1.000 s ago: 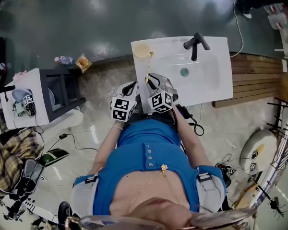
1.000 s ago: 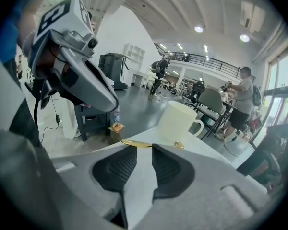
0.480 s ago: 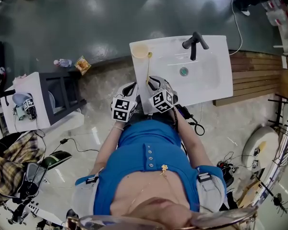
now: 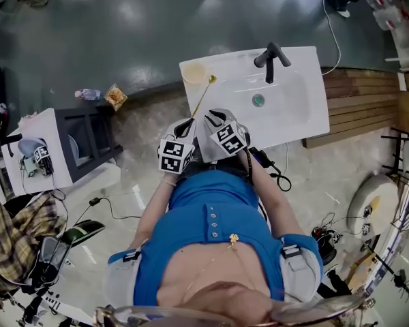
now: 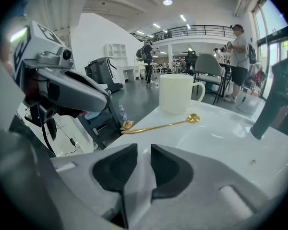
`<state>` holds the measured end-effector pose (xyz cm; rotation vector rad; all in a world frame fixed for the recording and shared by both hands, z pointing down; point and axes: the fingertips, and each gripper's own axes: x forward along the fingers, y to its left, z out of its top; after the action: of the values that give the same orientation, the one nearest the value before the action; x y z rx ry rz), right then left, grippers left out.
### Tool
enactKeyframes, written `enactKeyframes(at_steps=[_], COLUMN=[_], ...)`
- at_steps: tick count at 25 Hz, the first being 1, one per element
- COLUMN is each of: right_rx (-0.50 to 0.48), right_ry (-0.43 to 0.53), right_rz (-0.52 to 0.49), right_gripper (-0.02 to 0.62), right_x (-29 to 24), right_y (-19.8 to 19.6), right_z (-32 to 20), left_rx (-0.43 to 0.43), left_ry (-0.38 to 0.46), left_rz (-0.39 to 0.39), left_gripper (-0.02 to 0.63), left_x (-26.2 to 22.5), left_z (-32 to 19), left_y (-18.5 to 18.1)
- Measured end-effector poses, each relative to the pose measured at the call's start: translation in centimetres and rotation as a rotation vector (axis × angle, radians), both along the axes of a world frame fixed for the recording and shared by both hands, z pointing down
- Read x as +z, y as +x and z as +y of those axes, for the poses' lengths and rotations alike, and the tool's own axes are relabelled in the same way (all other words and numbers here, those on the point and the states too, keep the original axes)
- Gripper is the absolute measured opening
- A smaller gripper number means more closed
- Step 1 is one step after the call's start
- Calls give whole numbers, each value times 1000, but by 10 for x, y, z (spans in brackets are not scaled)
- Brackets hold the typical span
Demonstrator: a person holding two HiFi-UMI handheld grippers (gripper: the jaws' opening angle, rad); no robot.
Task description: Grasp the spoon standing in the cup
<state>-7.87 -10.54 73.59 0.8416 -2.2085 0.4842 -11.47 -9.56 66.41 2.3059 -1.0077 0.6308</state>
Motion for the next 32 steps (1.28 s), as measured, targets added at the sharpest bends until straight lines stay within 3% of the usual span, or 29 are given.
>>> enactKeyframes(at_steps=[10, 18, 24, 32], right_rx=[-16, -41, -39, -60], right_ry=[-31, 19, 69, 116], right_rz=[-33, -68, -86, -163], right_gripper=[87, 84, 7, 3], right_x=[-3, -35, -61, -99], right_y=[6, 29, 55, 76], right_z=[3, -2, -8, -4], left_rx=[-22, -48, -65, -99], left_ry=[-4, 13, 37, 102], left_rz=[-11, -16, -18, -6], left_gripper=[0, 0, 0, 0], left_x=[-3, -14, -25, -45], left_z=[-2, -7, -12, -12], left_y=[10, 35, 62, 93])
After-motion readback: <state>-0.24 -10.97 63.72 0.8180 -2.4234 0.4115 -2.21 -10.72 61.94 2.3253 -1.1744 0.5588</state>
